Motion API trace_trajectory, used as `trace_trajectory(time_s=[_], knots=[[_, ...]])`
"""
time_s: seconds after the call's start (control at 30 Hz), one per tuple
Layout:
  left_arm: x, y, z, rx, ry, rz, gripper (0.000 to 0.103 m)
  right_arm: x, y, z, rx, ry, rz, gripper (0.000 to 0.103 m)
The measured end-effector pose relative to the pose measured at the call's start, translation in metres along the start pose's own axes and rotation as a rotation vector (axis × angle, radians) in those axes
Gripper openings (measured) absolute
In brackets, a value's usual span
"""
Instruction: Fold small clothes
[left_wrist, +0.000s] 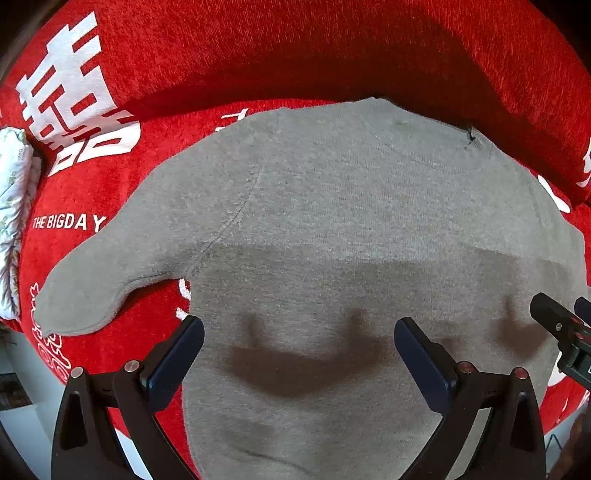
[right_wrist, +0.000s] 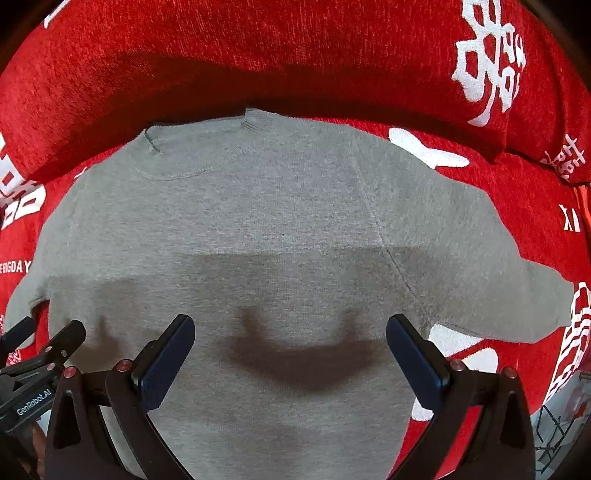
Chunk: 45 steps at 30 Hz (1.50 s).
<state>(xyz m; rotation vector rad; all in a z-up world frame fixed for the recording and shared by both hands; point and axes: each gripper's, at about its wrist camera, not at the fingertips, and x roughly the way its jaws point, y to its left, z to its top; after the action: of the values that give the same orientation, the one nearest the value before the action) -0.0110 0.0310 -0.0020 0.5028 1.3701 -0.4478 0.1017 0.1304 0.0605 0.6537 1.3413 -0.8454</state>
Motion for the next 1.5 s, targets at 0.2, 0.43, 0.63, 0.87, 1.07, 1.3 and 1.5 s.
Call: trace_trajectory(time_s=[0.2,0.43,0.63,0.87,1.07,1.3,1.5], knots=[[-0.002,0.0,-0.001,-0.002,-0.006,0.002,0.103,0.002,0.02,0.007,0.015,-0.002,0.008,0.103],[-0.003,0.001,0.0,-0.005,-0.008,0.007,0.103,-0.007,0.019,-0.012,0.032,-0.006,0.013,0.103],[-0.002,0.002,0.0,-0.008,-0.008,0.006,0.103,-0.007,0.012,0.006,0.035,-0.007,0.012,0.103],[-0.002,0.002,0.001,-0.011,-0.008,0.006,0.103,0.007,-0.011,0.028,0.044,0.001,0.023,0.103],[-0.002,0.001,0.002,-0.011,-0.009,0.006,0.103,-0.017,-0.005,0.024,0.052,0.002,0.024,0.103],[-0.002,0.001,0.002,-0.011,-0.008,0.006,0.103,-0.009,0.037,0.005,0.053,0.0,0.028,0.103],[-0.002,0.003,0.003,-0.013,-0.009,0.002,0.103,-0.014,0.008,-0.012,0.045,-0.002,0.031,0.103]])
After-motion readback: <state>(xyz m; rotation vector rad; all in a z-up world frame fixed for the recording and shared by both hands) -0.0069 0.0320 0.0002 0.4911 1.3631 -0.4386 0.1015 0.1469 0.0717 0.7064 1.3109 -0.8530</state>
